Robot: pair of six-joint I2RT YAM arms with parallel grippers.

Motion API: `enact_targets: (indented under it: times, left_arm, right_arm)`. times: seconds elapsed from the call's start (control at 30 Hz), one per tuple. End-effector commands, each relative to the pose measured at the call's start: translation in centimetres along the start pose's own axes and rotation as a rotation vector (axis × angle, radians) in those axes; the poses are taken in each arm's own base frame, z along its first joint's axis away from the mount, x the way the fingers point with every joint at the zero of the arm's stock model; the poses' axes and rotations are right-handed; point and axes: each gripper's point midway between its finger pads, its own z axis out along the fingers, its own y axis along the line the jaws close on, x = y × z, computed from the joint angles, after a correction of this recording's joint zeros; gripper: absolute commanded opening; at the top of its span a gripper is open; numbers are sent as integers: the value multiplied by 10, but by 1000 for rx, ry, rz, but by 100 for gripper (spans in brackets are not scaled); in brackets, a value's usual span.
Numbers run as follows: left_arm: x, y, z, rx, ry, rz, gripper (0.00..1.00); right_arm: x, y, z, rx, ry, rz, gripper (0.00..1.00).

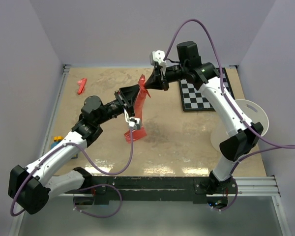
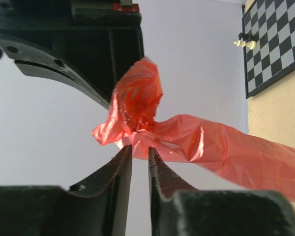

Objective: Put the trash bags into the trash bin

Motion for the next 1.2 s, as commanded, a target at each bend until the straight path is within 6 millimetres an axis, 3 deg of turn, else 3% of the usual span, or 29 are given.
enact_targets:
  times: [0.0, 0.1, 0.23, 0.47, 0.63, 0.77, 0.97, 1.17]
  left_arm:
    - [-14, 31, -7, -75, -39, 52, 30]
    - [-18, 32, -3, -85, -69, 63, 37]
    - [-18, 29, 4, -66, -86, 65, 37]
    - [-15, 20, 13, -33, -93, 77, 24]
    - [-11, 18, 17, -11, -84, 83, 6]
    - [-11, 21, 14, -2, -67, 71, 0]
    - [-17, 27, 0, -54, -65, 70, 0]
    - [-15, 26, -3, -52, -48, 60, 0]
  right_arm:
    - [-8, -7, 3, 10, -11, -11, 0]
    - [-9, -9, 5, 7, -11, -14, 0]
    - [-13, -7, 7, -3, -16, -20, 0]
    - [-18, -1, 7, -8, -16, -50, 0]
    - [-14, -1, 7, -6, -1, -50, 0]
    - [-4, -7, 0, 30, 56, -71, 0]
    - [-2, -43, -33, 152, -2, 53, 0]
    - [-19, -32, -36, 115, -36, 30, 0]
